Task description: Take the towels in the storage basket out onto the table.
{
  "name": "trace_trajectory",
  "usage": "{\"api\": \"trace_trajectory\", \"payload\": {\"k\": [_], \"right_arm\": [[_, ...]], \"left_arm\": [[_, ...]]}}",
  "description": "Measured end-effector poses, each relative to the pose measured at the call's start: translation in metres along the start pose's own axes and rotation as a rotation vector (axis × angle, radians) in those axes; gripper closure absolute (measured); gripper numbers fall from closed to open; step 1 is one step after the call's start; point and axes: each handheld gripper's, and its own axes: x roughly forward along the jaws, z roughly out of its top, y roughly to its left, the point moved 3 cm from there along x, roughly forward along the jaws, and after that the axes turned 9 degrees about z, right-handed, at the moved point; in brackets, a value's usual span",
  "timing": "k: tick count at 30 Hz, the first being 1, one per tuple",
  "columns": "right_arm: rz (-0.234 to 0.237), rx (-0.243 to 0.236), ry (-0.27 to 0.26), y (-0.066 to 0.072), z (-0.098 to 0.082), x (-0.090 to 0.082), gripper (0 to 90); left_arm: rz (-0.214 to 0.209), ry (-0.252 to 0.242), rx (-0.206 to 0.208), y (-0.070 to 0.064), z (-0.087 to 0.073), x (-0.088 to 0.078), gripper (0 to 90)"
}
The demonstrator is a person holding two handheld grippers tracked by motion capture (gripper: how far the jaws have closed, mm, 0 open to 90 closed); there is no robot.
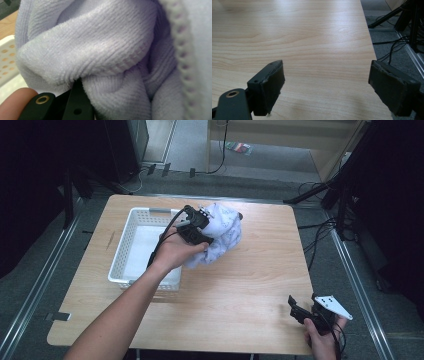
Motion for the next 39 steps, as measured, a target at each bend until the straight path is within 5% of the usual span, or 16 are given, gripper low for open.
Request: {"api": "trace_trajectory", "payload": {"k": [30, 34, 39], "right_arm": [[0.006, 0.002, 0.0, 0.0, 0.0, 0.0, 13.7], [0.008, 0.003, -0.001, 0.0, 0.0, 0.0, 13.7], [0.009, 0.004, -0.001, 0.0, 0.0, 0.0, 13.7]], "left_arm": [[-0.092, 0.064, -0.049, -0.04, -0.014, 0.075, 60.3], [-0.076, 0.08, -0.054, -0.046, -0.016, 0.082, 46.5], [-0.07, 0.079, -0.06, -0.048, -0.014, 0.079, 11.6]]}}
